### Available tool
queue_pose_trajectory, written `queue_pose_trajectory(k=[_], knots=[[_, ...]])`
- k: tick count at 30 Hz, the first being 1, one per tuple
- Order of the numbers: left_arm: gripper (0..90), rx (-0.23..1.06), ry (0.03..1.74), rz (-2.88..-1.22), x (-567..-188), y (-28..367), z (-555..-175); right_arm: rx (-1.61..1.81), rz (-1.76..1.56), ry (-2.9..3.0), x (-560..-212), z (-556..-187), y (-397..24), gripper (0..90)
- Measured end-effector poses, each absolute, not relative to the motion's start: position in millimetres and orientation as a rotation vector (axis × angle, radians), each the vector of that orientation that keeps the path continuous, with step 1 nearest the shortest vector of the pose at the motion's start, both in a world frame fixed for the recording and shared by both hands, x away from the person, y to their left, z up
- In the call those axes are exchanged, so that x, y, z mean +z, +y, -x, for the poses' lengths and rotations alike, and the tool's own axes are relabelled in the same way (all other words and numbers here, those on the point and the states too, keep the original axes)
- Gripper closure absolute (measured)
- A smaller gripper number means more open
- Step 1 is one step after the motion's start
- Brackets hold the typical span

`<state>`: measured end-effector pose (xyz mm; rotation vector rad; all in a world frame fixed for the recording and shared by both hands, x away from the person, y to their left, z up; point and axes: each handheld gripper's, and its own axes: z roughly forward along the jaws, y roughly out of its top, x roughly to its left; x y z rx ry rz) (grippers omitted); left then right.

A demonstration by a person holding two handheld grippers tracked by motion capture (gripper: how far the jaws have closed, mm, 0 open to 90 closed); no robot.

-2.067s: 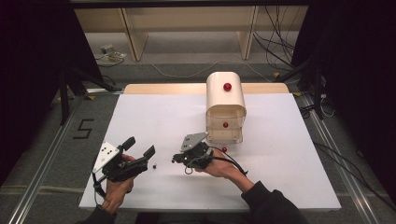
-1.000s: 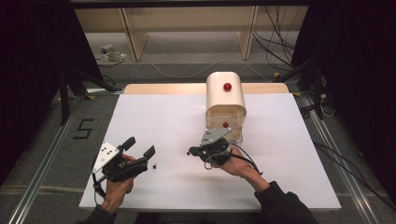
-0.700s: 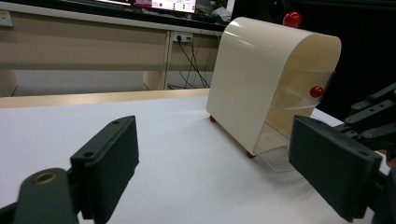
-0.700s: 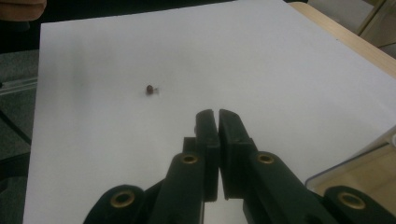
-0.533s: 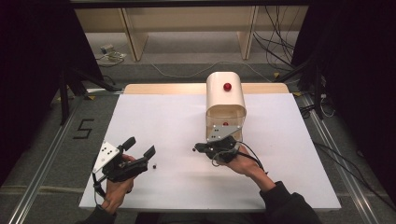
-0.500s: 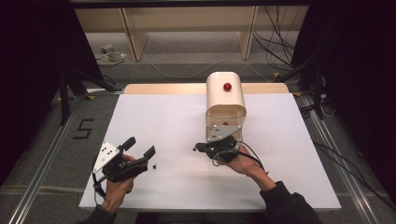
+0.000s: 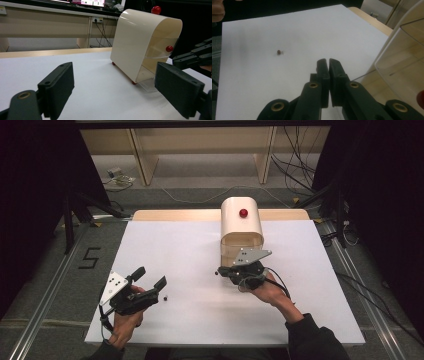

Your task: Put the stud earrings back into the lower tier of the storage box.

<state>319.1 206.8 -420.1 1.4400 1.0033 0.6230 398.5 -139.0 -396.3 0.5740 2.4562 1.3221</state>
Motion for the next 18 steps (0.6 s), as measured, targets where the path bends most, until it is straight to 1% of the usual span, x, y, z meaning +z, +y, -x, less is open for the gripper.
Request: queue_pose_trajectory(k=[18], knots=[[15.5,0.623,1.003,-1.44,-420,207,-319,1.255,-0.692,2.416,-402,-412,-159,88.3]])
